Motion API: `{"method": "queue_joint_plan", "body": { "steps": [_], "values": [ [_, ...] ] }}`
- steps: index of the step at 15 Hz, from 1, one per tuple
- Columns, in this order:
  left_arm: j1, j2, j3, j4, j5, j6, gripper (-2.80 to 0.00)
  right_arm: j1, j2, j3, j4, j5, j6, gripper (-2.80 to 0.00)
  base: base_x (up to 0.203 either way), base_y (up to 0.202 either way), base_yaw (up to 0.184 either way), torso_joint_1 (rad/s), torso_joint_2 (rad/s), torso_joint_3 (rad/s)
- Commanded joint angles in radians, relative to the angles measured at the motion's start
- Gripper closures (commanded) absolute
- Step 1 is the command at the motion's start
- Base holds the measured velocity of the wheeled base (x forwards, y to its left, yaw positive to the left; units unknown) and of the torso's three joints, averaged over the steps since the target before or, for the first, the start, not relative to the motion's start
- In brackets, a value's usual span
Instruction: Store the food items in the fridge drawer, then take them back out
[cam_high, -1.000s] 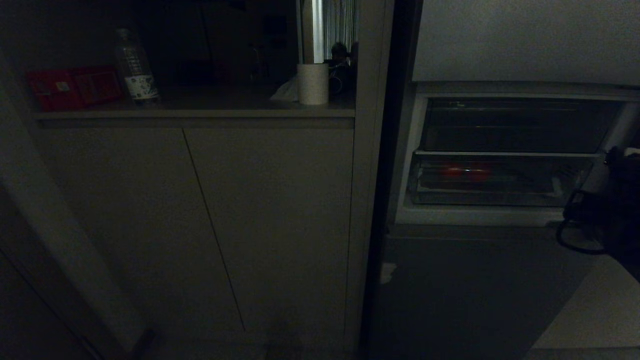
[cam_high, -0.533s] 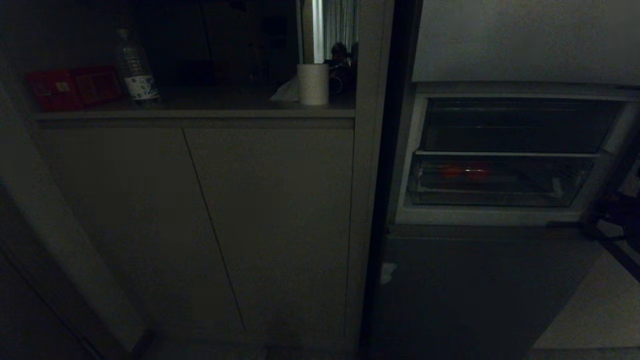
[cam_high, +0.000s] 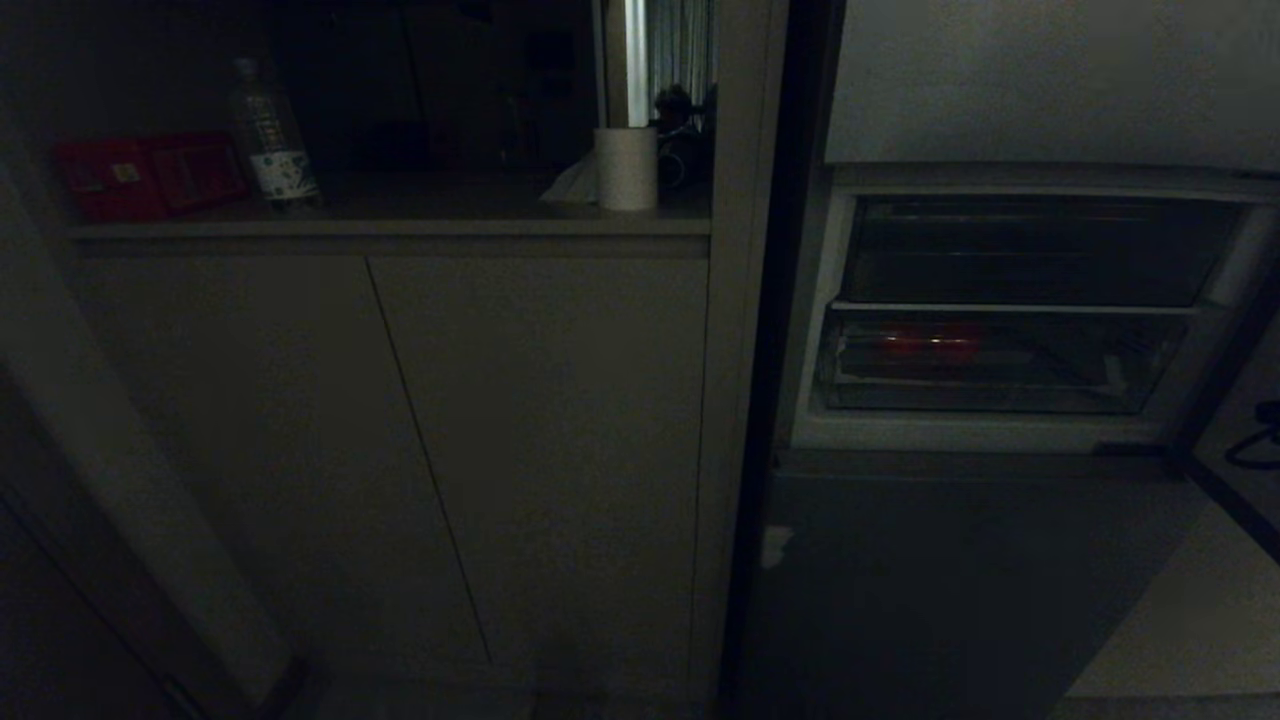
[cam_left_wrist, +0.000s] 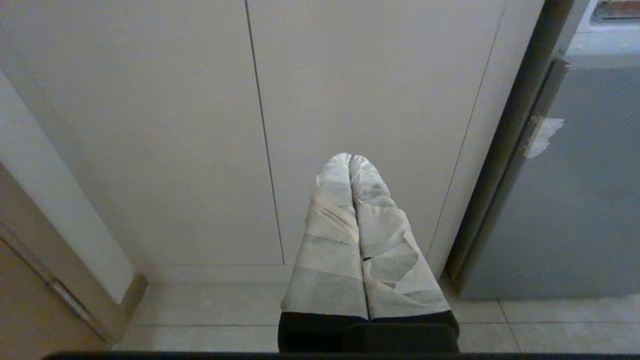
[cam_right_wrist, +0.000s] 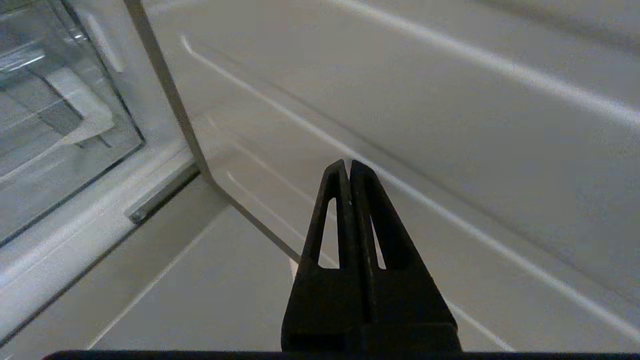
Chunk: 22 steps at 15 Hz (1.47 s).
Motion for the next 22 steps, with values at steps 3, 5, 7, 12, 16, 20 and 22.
{"method": "queue_joint_plan", "body": {
  "steps": [3,5,7,12,16,20,22],
  "values": [
    [0.000,0.000,0.000,0.000,0.000,0.000,0.00,-0.051,0.042,-0.034,-0.005,0.042,-0.019,0.00,0.000,0.000,0.000,0.000,0.00,0.000],
    [0.000,0.000,0.000,0.000,0.000,0.000,0.00,-0.049,0.024,-0.001,-0.046,0.064,-0.019,0.00,0.000,0.000,0.000,0.000,0.00,0.000],
    [0.000,0.000,0.000,0.000,0.000,0.000,0.00,-0.021,-0.027,0.046,-0.099,0.095,-0.022,0.00,0.000,0.000,0.000,0.000,0.00,0.000],
    [0.000,0.000,0.000,0.000,0.000,0.000,0.00,0.120,-0.285,0.186,-0.124,0.180,-0.026,0.00,0.000,0.000,0.000,0.000,0.00,0.000],
    [0.000,0.000,0.000,0.000,0.000,0.000,0.00,0.182,-0.500,0.293,-0.120,0.228,-0.060,0.00,0.000,0.000,0.000,0.000,0.00,0.000],
    [0.000,0.000,0.000,0.000,0.000,0.000,0.00,0.232,-0.666,0.399,-0.024,0.290,-0.069,0.00,0.000,0.000,0.000,0.000,0.00,0.000],
    [0.000,0.000,0.000,0.000,0.000,0.000,0.00,0.241,-0.692,0.407,0.046,0.288,-0.049,0.00,0.000,0.000,0.000,0.000,0.00,0.000]
  ]
}}
